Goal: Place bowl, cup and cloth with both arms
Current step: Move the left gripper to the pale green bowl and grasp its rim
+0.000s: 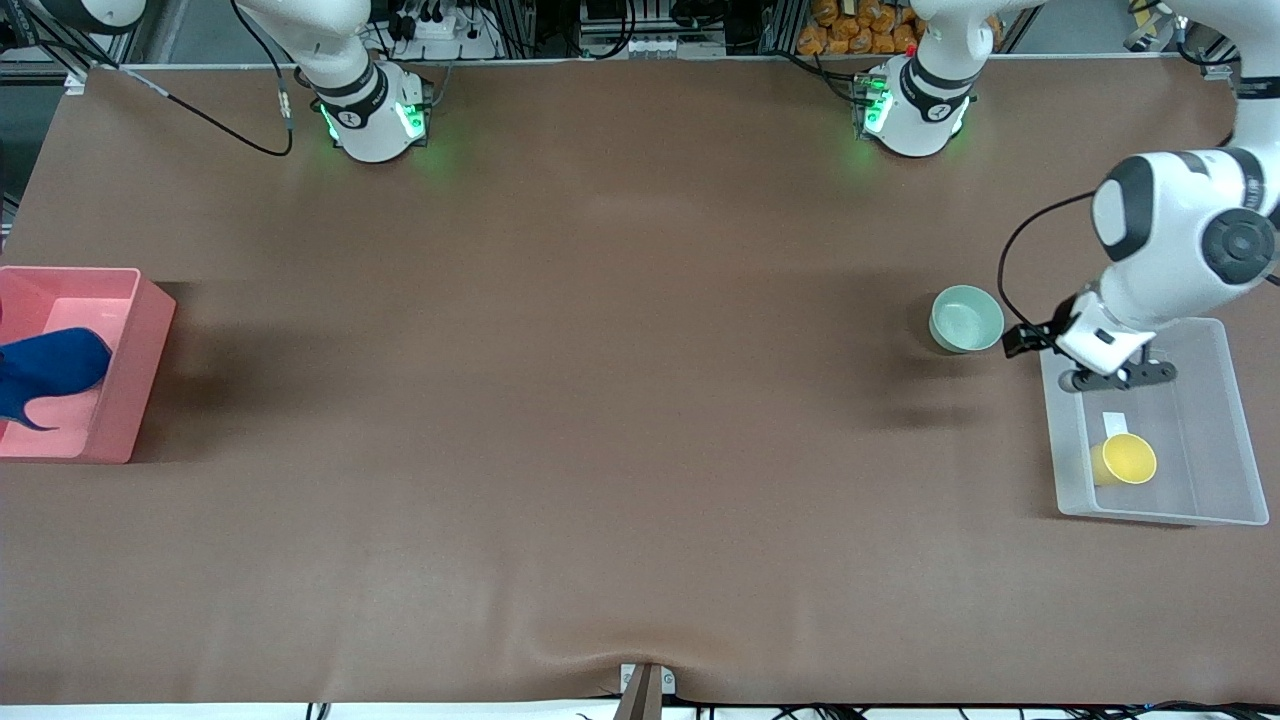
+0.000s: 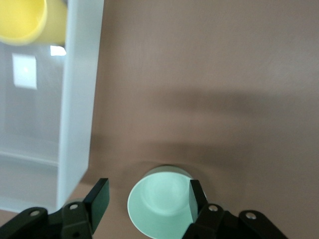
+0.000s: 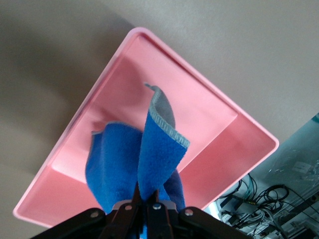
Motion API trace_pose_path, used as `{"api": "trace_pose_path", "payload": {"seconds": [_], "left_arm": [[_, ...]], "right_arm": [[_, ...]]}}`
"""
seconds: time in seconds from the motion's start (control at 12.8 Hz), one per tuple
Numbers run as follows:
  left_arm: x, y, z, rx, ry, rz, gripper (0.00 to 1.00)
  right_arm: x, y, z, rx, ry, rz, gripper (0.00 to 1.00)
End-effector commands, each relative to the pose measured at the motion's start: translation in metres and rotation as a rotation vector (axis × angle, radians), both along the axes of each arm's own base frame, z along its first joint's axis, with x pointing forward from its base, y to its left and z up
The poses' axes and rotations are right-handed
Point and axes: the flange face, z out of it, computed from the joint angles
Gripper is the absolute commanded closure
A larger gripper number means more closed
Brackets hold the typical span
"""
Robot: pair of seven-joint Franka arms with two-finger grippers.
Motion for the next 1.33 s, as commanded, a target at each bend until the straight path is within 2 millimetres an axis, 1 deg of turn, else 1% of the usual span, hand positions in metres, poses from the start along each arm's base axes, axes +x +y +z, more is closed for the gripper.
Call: {"api": "trace_pose_path", "payload": {"seconds": [0.0,0.16,0.23,0.31,0.39,0.47,0.55,0.62,0.7,0.78,0.86,1.01,1.17,1.25], "left_arm": [[-0.031,0.003,-0.012,0.001,-0.013,0.033,0.30],[-0.041,0.003,-0.026,-0.001,-0.013,0.039,0.31],[-0.052,0.002,-0.040,-0.003,-0.024,0.037,0.33],[-0.061,0.002,-0.054,-0.005,-0.053,0.036,0.35],[-0.069,0.002,-0.064,-0.007,-0.061,0.038,0.35],[-0.074,0.006,-0.071,-0.007,-0.052,0.042,0.35],[-0.076,0.011,-0.073,-0.003,-0.052,0.046,0.35],[-0.078,0.013,-0.076,-0.004,-0.045,0.035,0.35],[-0.081,0.018,-0.079,-0.004,-0.039,0.032,0.35],[-0.084,0.029,-0.083,0.004,-0.044,0.018,0.35],[-0.086,0.037,-0.086,0.010,-0.052,0.023,0.35],[-0.088,0.038,-0.098,0.005,-0.075,0.023,0.39],[-0.091,0.037,-0.110,-0.003,-0.087,0.025,0.47],[-0.091,0.036,-0.112,-0.004,-0.094,0.038,0.54]], "right_arm": [[0.006,-0.007,-0.021,0.001,-0.039,0.001,1.00],[0.008,-0.013,-0.035,0.013,-0.074,-0.008,1.00],[0.007,-0.017,-0.044,0.028,-0.081,-0.021,1.00],[0.002,-0.025,-0.054,0.064,-0.099,-0.057,1.00],[0.001,-0.026,-0.064,0.093,-0.106,-0.079,1.00],[0.002,-0.026,-0.072,0.103,-0.110,-0.083,1.00],[0.002,-0.029,-0.077,0.099,-0.121,-0.082,1.00],[-0.001,-0.035,-0.082,0.097,-0.127,-0.088,1.00],[-0.005,-0.039,-0.090,0.111,-0.123,-0.104,1.00],[-0.009,-0.043,-0.094,0.129,-0.125,-0.126,1.00],[-0.016,-0.046,-0.102,0.140,-0.111,-0.139,1.00],[-0.037,-0.056,-0.121,0.161,-0.078,-0.170,1.00],[-0.050,-0.063,-0.133,0.176,-0.053,-0.182,1.00],[-0.058,-0.070,-0.140,0.182,-0.041,-0.198,1.00]]}}
